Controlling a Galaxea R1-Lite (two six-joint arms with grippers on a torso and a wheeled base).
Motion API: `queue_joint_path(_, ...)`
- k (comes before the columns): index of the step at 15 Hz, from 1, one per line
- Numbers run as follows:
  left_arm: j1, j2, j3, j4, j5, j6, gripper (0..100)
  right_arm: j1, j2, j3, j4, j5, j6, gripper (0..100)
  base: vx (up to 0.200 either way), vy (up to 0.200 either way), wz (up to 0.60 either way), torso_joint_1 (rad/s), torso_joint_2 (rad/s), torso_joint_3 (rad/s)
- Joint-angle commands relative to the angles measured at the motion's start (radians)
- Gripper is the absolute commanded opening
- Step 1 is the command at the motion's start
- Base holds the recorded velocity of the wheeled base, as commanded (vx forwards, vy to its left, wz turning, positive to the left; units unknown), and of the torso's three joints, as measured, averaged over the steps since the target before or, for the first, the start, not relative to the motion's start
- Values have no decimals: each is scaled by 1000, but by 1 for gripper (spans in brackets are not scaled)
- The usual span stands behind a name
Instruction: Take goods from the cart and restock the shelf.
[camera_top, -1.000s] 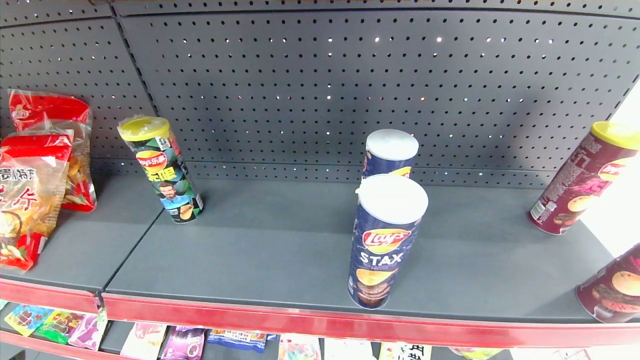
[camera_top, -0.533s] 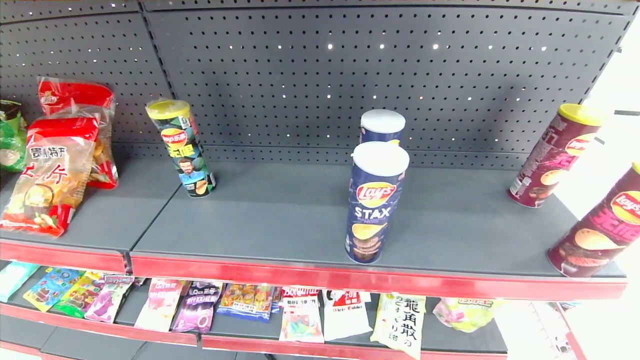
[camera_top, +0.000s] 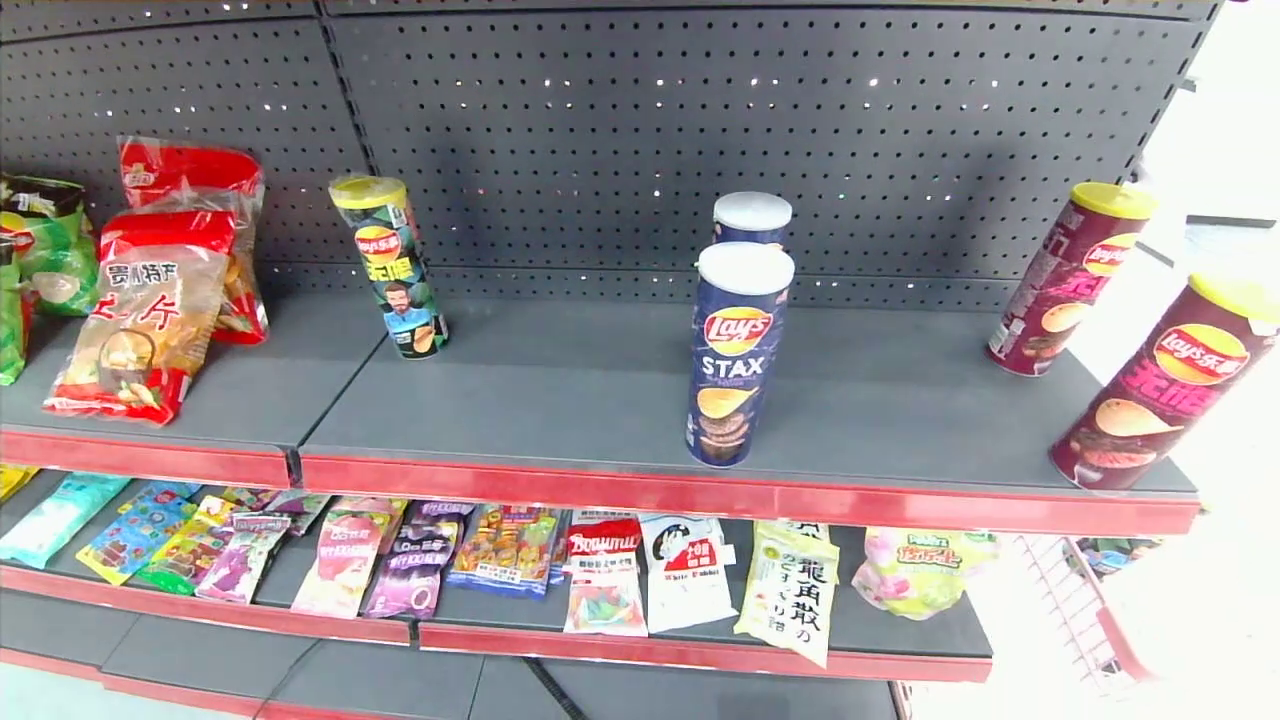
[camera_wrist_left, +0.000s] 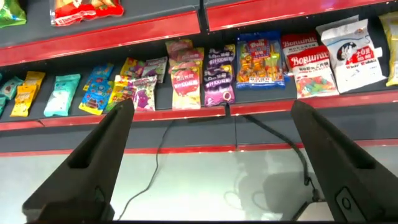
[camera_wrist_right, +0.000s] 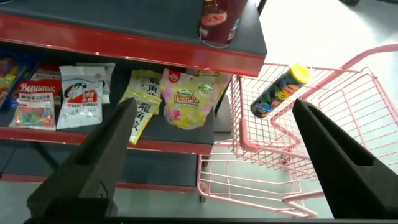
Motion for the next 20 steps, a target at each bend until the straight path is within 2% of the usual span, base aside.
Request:
queue_joint_path(1, 0, -13, 15, 1, 1, 1, 100, 0, -2, 5, 0, 0, -1, 100, 0, 0, 0, 0, 0, 0)
queue_joint_path(2, -1, -27, 26, -1, -4, 3, 100, 0, -8, 7, 0, 0, -1, 100, 0, 0, 0, 0, 0, 0)
queue_joint_path(4, -1, -42, 47, -1, -5, 35, 100, 2, -10, 11, 0, 0, -1, 100, 0, -200, 0, 7, 2, 5)
queue_joint_path(5, -3, -47, 50, -2, -7, 38, 100, 2, -10, 13, 0, 0, -1, 100, 0, -200, 0, -12, -2, -2)
queue_joint_path(20, -3, -47, 52, -2, -7, 41, 100, 3, -11, 27, 0, 1, -1, 100, 0, -200, 0, 4, 0, 3)
